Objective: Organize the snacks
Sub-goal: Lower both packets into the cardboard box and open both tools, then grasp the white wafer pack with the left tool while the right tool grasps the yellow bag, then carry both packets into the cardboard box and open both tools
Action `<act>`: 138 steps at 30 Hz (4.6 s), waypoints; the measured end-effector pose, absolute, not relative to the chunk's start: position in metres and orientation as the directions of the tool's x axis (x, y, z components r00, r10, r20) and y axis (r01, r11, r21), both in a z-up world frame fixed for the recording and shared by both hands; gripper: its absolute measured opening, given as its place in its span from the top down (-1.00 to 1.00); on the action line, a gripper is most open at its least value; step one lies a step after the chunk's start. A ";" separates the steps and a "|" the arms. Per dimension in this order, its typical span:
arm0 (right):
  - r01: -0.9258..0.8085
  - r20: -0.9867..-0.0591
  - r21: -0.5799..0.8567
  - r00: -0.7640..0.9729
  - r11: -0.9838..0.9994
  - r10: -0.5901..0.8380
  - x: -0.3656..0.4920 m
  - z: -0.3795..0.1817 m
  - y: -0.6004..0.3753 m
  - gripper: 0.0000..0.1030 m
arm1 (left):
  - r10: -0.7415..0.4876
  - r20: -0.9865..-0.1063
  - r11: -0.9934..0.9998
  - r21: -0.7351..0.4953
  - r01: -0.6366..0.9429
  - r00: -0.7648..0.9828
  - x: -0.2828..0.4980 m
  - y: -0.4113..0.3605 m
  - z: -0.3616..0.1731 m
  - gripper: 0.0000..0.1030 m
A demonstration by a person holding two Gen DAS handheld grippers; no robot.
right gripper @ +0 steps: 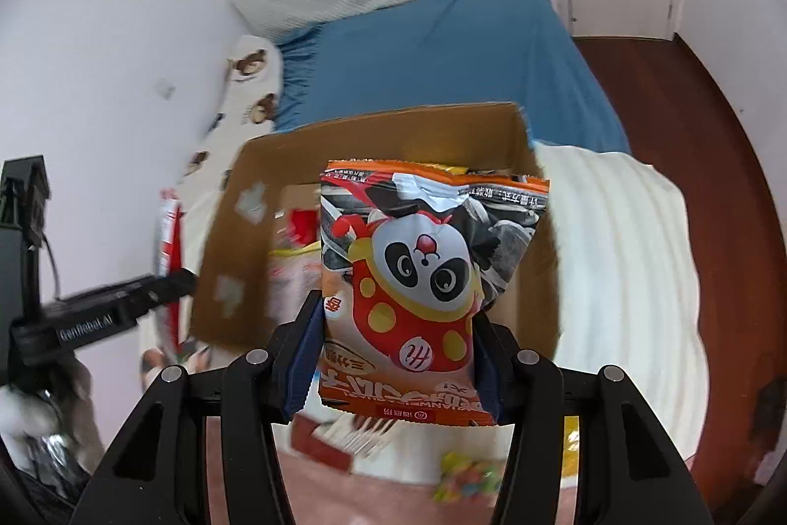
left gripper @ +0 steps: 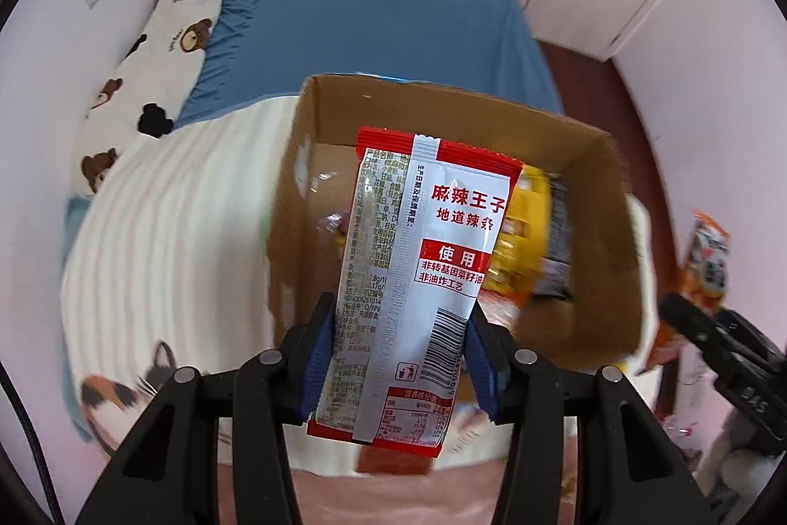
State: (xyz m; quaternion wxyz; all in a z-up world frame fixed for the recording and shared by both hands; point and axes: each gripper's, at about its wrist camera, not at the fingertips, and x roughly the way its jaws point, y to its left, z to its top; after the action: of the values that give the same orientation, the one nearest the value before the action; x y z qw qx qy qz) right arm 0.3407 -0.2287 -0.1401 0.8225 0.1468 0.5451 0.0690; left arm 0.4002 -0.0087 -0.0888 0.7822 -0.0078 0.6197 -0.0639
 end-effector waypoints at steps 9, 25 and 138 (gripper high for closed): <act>0.114 -0.929 0.267 0.295 0.957 0.224 0.375 -0.212 -0.237 -0.09 | -0.027 -0.990 0.996 -0.016 0.083 0.140 0.434 -0.015 -0.148 0.10; 0.140 -0.964 0.218 0.184 0.966 0.191 0.373 -0.250 -0.238 -0.89 | -0.053 -0.993 0.997 -0.048 0.056 0.105 0.434 -0.017 -0.169 -0.74; 0.268 -0.995 0.102 0.042 0.958 0.094 0.134 -0.388 -0.276 -0.14 | -0.032 -0.991 0.955 -0.069 0.287 -0.132 0.195 -0.132 -0.284 -0.08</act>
State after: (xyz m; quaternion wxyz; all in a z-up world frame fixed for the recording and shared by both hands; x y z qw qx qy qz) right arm 0.1337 -0.2759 -0.3879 0.7099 0.1312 0.6893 -0.0610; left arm 0.1954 -0.1324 -0.2840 0.6530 0.0861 0.7424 -0.1221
